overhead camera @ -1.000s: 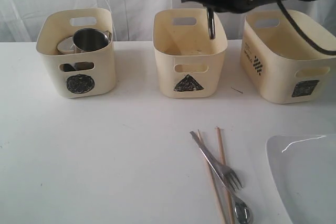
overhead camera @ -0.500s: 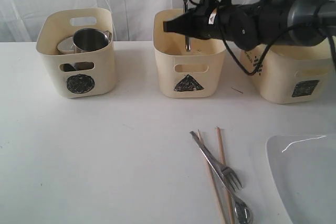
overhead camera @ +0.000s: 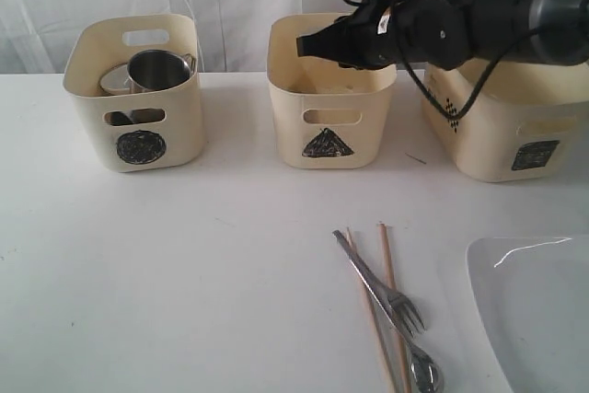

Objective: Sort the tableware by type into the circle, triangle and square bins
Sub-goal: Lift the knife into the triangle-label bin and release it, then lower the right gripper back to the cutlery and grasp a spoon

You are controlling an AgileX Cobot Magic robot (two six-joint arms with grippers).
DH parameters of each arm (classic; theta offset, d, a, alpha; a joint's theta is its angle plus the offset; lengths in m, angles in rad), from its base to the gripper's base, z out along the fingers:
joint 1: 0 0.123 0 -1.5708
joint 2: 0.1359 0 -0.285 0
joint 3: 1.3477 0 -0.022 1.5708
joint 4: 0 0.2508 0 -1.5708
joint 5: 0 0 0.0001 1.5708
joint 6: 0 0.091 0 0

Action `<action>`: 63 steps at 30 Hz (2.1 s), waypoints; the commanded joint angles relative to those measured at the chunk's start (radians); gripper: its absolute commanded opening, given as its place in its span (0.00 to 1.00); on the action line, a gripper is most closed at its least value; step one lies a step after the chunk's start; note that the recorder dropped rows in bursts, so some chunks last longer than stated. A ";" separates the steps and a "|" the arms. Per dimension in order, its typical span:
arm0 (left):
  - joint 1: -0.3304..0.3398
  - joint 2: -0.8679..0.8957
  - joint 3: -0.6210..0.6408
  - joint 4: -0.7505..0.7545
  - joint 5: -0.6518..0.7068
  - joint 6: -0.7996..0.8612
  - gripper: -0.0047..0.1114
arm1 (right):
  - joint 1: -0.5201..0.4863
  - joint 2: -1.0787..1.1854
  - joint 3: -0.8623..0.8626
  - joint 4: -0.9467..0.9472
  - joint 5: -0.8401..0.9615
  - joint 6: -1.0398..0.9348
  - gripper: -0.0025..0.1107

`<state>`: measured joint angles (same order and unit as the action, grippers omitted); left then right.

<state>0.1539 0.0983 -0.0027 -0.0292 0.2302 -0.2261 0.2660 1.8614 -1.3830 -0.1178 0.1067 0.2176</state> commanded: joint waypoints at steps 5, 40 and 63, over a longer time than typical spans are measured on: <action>-0.007 -0.005 0.003 -0.007 0.001 -0.003 0.04 | -0.007 -0.228 -0.002 0.029 0.698 -0.014 0.24; -0.007 -0.005 0.003 -0.007 0.001 -0.003 0.04 | 0.047 -0.067 0.466 0.379 0.656 -0.357 0.24; -0.007 -0.005 0.003 -0.007 0.001 -0.003 0.04 | 0.047 -0.142 0.452 0.388 0.713 -0.357 0.02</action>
<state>0.1539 0.0983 -0.0027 -0.0292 0.2302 -0.2261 0.3095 1.7527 -0.9226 0.2698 0.8078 -0.1313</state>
